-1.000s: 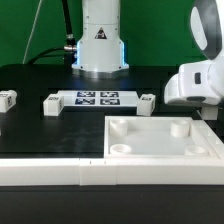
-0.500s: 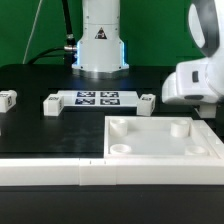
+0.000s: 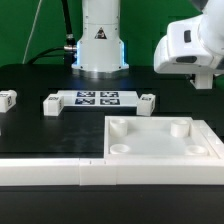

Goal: Assemble one leg

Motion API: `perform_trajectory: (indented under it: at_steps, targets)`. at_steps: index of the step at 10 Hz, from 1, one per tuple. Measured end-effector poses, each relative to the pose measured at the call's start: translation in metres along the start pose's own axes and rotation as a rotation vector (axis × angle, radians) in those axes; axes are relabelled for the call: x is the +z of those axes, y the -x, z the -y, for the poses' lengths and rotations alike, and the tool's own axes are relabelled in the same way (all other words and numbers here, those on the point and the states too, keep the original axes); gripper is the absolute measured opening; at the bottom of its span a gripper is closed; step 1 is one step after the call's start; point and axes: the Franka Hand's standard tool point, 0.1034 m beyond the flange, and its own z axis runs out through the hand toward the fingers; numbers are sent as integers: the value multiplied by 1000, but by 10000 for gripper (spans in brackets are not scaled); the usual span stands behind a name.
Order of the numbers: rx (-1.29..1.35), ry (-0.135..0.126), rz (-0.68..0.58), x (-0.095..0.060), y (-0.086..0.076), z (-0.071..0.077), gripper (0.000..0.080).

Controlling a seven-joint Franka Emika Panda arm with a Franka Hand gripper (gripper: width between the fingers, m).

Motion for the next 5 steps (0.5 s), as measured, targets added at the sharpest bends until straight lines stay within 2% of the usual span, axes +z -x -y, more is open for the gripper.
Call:
perform_trajectory:
  at_steps: [1,2,3,4,5]
  targets:
    - [-3,-19,-110,-7,-10,5,290]
    - [-7,-35,-259,-12,-13,8,290]
    - [-29,-26,-330,-8,-7,3,290]
    - [-68,2,-390,-15,-11,-13,290]
    - [-74,17,-486,-32,-11,-25,290]
